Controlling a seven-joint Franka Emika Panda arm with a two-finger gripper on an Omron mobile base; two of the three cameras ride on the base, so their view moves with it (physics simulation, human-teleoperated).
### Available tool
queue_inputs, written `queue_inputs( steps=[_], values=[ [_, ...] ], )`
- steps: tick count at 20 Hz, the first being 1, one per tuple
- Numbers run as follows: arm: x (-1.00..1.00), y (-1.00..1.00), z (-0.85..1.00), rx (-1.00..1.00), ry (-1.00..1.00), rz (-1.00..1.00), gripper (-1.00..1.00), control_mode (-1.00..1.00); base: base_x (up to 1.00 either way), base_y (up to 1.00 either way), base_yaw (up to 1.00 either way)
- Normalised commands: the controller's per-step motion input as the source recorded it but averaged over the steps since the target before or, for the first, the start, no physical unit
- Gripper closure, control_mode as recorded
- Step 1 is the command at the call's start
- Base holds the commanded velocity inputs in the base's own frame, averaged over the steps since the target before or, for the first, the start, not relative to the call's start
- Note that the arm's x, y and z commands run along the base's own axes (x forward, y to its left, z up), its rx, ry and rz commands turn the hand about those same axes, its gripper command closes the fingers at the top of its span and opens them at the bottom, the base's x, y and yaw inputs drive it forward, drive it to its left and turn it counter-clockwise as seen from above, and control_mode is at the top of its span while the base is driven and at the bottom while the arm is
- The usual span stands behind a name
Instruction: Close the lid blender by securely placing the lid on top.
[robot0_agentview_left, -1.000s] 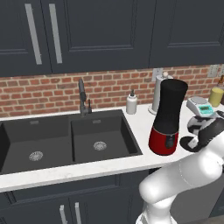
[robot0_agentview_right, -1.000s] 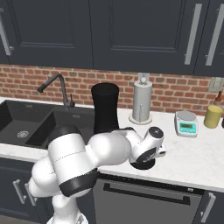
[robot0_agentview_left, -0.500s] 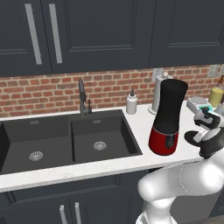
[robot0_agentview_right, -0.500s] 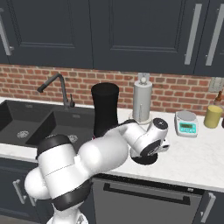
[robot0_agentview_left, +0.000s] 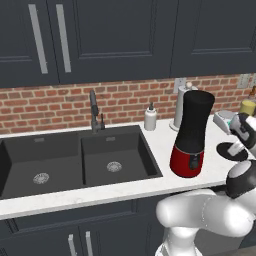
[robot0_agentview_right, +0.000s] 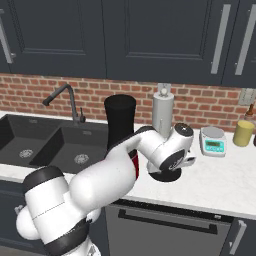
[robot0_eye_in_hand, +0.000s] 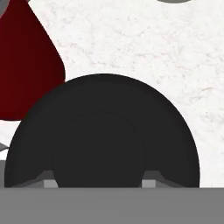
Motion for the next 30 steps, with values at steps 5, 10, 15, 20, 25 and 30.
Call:
queue_inputs(
  steps=[5, 10, 15, 20, 25, 30],
  values=[
    [-0.21, 0.0, 0.68, 0.0, 0.0, -0.03, 1.0, -1.0, 0.0, 0.0, 0.0],
    [-0.18, 0.0, 0.71, 0.0, 0.0, -0.05, 1.0, -1.0, 0.0, 0.0, 0.0],
    [-0.15, 0.02, 0.72, 0.02, -0.02, -0.04, 1.0, -1.0, 0.0, 0.0, 0.0],
    [-0.11, 0.08, 0.62, 0.03, -0.01, -0.03, 1.0, -1.0, 0.0, 0.0, 0.0],
    [-0.05, 0.17, 0.47, 0.05, -0.07, -0.01, 1.0, -1.0, 0.0, 0.0, 0.0],
    [0.0, 0.28, 0.35, 0.04, -0.1, -0.01, 1.0, -1.0, 0.0, 0.0, 0.0]
  ],
)
